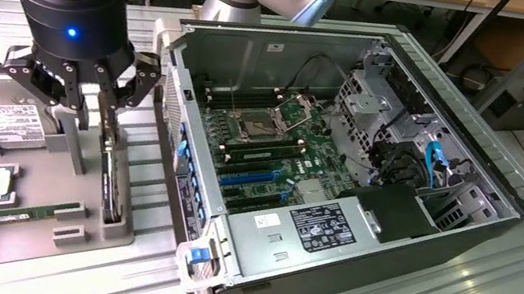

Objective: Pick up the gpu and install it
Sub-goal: 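Pick up the gpu and move the gpu toward the slot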

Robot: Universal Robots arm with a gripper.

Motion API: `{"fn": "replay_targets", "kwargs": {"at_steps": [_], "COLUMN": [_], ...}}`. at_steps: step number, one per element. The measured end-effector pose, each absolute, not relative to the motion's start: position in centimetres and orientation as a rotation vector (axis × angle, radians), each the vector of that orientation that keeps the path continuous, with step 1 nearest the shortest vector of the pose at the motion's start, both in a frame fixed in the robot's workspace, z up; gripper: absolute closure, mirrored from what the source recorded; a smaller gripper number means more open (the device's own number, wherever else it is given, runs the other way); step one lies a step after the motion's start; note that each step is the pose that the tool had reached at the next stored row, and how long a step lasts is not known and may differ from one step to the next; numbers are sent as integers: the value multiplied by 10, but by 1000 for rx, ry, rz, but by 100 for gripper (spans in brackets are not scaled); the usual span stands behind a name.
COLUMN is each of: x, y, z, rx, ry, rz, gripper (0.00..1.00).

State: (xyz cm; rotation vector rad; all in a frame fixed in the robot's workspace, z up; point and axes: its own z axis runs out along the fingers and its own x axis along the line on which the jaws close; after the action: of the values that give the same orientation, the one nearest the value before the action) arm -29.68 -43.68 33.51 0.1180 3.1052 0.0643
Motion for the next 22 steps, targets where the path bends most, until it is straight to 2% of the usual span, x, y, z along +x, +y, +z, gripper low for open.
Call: {"fn": "replay_targets", "kwargs": {"at_steps": [22], "x": [-294], "y": [-443], "z": [285], "rx": [121], "ry": [3105], "rz": [64], "gripper": [64]}}
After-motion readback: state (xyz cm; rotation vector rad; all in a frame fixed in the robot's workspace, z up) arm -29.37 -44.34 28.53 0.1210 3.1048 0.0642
